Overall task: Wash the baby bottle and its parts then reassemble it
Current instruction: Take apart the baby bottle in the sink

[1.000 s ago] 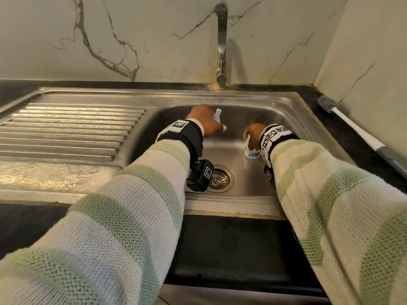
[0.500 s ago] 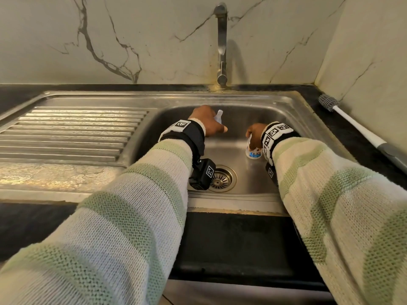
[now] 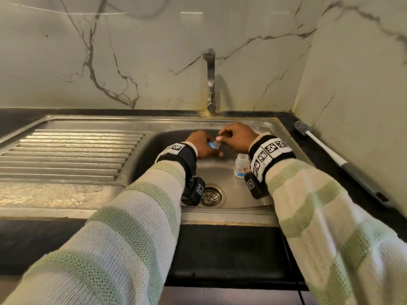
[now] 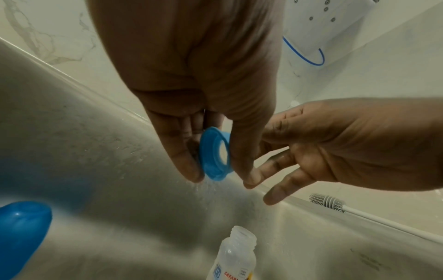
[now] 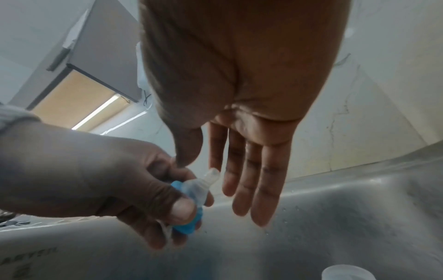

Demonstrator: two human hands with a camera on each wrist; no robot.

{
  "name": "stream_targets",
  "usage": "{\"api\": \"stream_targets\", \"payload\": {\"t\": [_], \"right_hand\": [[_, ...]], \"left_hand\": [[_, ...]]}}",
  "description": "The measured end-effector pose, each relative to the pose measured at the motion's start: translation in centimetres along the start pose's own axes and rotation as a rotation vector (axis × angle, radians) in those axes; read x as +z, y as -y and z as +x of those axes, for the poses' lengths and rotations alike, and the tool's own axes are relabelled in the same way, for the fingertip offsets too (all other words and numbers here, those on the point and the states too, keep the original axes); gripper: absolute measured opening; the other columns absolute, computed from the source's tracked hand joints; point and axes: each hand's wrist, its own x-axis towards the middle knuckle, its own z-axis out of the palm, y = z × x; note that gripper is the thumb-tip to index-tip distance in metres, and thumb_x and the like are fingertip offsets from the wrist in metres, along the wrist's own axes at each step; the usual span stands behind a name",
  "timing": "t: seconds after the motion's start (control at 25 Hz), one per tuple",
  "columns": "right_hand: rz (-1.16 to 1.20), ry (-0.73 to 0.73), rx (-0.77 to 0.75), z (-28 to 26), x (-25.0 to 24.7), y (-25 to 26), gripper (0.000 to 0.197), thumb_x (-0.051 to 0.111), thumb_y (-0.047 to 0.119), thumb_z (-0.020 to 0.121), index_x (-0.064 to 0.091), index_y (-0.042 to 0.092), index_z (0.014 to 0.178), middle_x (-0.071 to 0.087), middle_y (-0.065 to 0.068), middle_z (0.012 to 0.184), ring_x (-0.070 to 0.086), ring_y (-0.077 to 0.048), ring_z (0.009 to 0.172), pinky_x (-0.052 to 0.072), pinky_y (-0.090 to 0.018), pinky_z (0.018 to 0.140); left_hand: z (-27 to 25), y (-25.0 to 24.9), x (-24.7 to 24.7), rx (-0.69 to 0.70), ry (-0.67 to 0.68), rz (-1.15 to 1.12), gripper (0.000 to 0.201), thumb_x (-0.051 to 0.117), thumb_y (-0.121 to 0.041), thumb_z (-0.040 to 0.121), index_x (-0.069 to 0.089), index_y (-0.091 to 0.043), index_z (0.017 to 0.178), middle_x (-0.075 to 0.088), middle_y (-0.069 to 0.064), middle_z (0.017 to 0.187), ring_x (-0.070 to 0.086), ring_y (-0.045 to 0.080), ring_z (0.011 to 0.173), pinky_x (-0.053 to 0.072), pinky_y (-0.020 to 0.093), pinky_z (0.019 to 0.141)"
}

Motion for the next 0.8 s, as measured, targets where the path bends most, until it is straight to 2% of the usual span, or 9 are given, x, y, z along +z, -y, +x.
{"api": "stream_targets", "payload": {"t": [0.04,0.12,0.24,0.4,0.48,0.6,0.72,0.8], "right_hand": [[-0.03,0.044,-0.002,-0.3,0.1,0.3,0.033,0.069,0.032,0.089,0.069,0.012,0.116,0.069,-0.005,0.106,0.063,-0.018,0.093,0.05,-0.032,0.086],[-0.065,0.065,0.006,-0.4,0.0,0.5,0.035,0.073,0.031,0.086,0.07,0.013,0.115,0.069,-0.003,0.108,0.063,-0.017,0.094,0.051,-0.032,0.085],[-0.019,0.045,0.008,-0.4,-0.3,0.4,0.03,0.075,0.023,0.084,0.071,0.009,0.11,0.071,-0.007,0.103,0.064,-0.018,0.085,0.054,-0.033,0.08],[0.088,0.05,0.016,-0.3,-0.7,0.6,0.02,0.074,0.018,0.085,0.071,0.009,0.103,0.071,-0.007,0.093,0.068,-0.023,0.083,0.059,-0.037,0.076],[0.085,0.038,0.011,-0.1,-0.7,0.5,0.01,0.074,0.015,0.085,0.072,0.012,0.094,0.071,-0.006,0.084,0.069,-0.023,0.078,0.059,-0.035,0.07],[0.058,0.029,0.008,0.5,-0.4,0.6,0.003,0.073,0.012,0.084,0.071,0.014,0.086,0.068,-0.001,0.073,0.066,-0.019,0.07,0.056,-0.031,0.065],[0.024,-0.023,-0.008,1.2,-0.1,0.9,0.003,0.069,0.009,0.086,0.072,0.009,0.086,0.069,-0.005,0.076,0.062,-0.013,0.061,0.055,-0.03,0.066],[0.029,-0.05,-0.02,1.6,0.2,1.2,0.005,0.067,0.007,0.088,0.071,0.006,0.089,0.068,-0.007,0.077,0.062,-0.014,0.06,0.056,-0.029,0.064]], "left_hand": [[0.0,-0.1,0.0,0.028,0.003,-0.019,0.039,0.085,-0.043,0.069,0.069,-0.018,0.095,0.067,-0.003,0.085,0.061,0.011,0.075,0.045,0.022,0.064],[0.0,-0.4,-0.1,0.081,0.002,-0.05,0.049,0.088,-0.042,0.064,0.072,-0.019,0.104,0.072,-0.002,0.093,0.066,0.015,0.087,0.051,0.027,0.076],[0.0,-0.6,0.0,0.127,-0.008,-0.064,0.042,0.087,-0.039,0.064,0.072,-0.021,0.1,0.071,-0.002,0.088,0.066,0.016,0.083,0.049,0.027,0.072],[0.3,0.0,-0.3,0.177,-0.014,-0.112,0.043,0.086,-0.037,0.066,0.072,-0.02,0.103,0.072,-0.003,0.09,0.067,0.015,0.084,0.053,0.03,0.079],[0.4,0.1,-0.3,0.196,-0.012,-0.11,0.038,0.086,-0.031,0.068,0.071,-0.019,0.101,0.071,-0.003,0.088,0.066,0.014,0.081,0.05,0.027,0.076],[0.3,0.1,-0.1,0.208,-0.043,-0.109,0.038,0.085,-0.029,0.07,0.074,-0.017,0.104,0.072,-0.001,0.087,0.067,0.017,0.081,0.052,0.029,0.078],[0.6,0.2,-0.2,0.176,-0.063,-0.139,0.035,0.082,-0.031,0.073,0.074,-0.014,0.104,0.072,0.002,0.086,0.066,0.018,0.079,0.052,0.031,0.076],[0.6,0.6,-0.7,0.182,-0.054,-0.143,0.033,0.08,-0.028,0.077,0.073,-0.012,0.105,0.071,0.002,0.087,0.064,0.017,0.077,0.047,0.028,0.074]]}}
